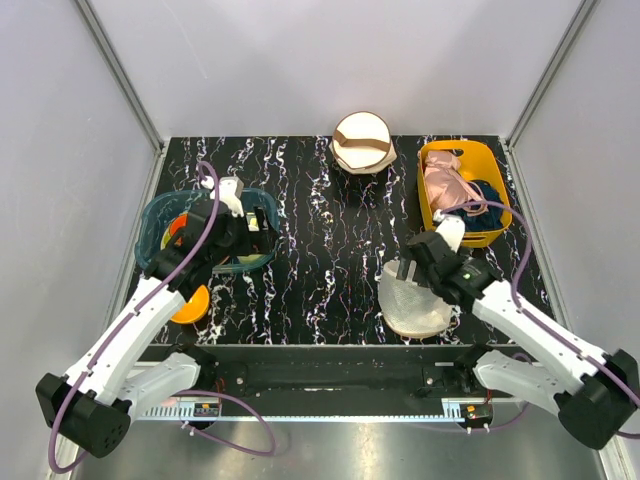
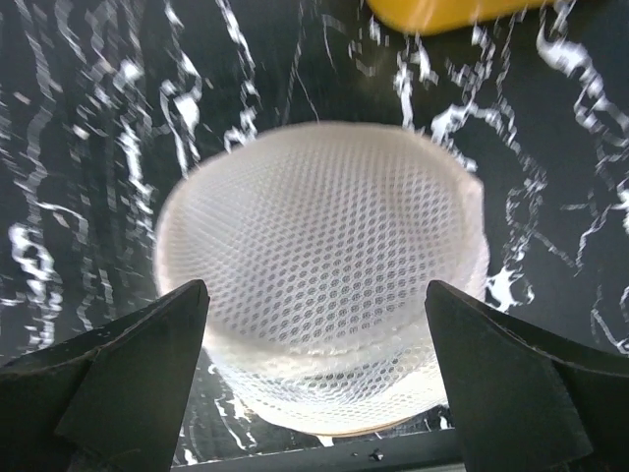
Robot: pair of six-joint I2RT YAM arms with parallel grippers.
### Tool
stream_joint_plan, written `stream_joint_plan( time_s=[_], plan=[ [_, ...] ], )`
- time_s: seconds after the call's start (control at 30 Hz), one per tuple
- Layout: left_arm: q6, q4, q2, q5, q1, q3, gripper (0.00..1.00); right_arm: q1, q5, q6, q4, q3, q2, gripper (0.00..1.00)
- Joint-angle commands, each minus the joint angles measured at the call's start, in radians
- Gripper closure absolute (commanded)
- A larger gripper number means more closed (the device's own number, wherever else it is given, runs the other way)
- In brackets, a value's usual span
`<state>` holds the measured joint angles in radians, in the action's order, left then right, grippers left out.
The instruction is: Unzip the laundry bag and remove the bra
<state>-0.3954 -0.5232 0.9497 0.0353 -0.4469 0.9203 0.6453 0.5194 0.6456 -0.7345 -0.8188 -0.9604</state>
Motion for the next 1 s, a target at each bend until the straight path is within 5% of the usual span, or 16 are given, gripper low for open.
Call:
stream_joint_plan(
  time_s=[0.0,0.07,0.2,0.37,0.63,0.73,0.77,0.8,0.83,0.97],
  plan=[
    [0.012,0.037,0.001,-0.057,0.001,0.017,0.01,0.002,-0.068,0.078,0.164,0.073,-0.090,0.00],
    [0.013,0.022,0.015,-0.074,0.001,0.018,0.01,0.001,-0.070,0.091,0.170,0.043,-0.139,0.02],
    [0.018,-0.021,0.040,-0.083,-0.001,0.028,0.01,0.002,-0.108,0.056,0.250,-0.017,-0.161,0.20],
    [0.013,-0.020,0.054,-0.090,-0.003,0.026,0.01,0.002,-0.070,0.008,0.193,-0.056,-0.161,0.00],
    [0.021,-0.017,0.076,-0.110,-0.001,0.025,0.01,0.001,-0.143,0.052,0.107,0.049,-0.091,0.02],
    [0.018,-0.002,0.092,-0.140,-0.001,0.022,0.01,0.001,-0.234,0.034,0.171,0.105,-0.060,0.35],
    [0.010,0.003,0.109,-0.156,-0.001,0.022,0.01,0.002,-0.246,0.034,0.184,0.110,-0.064,0.73],
    [0.006,0.006,0.116,-0.164,-0.003,0.023,0.01,0.002,-0.258,0.038,0.191,0.109,-0.073,0.91],
    [0.001,0.011,0.124,-0.170,-0.003,0.032,0.01,0.001,-0.280,0.042,0.192,0.093,-0.093,1.00],
    [-0.010,0.026,0.132,-0.192,-0.009,0.041,0.01,0.001,-0.364,0.039,0.217,0.023,-0.104,1.00]
  ],
)
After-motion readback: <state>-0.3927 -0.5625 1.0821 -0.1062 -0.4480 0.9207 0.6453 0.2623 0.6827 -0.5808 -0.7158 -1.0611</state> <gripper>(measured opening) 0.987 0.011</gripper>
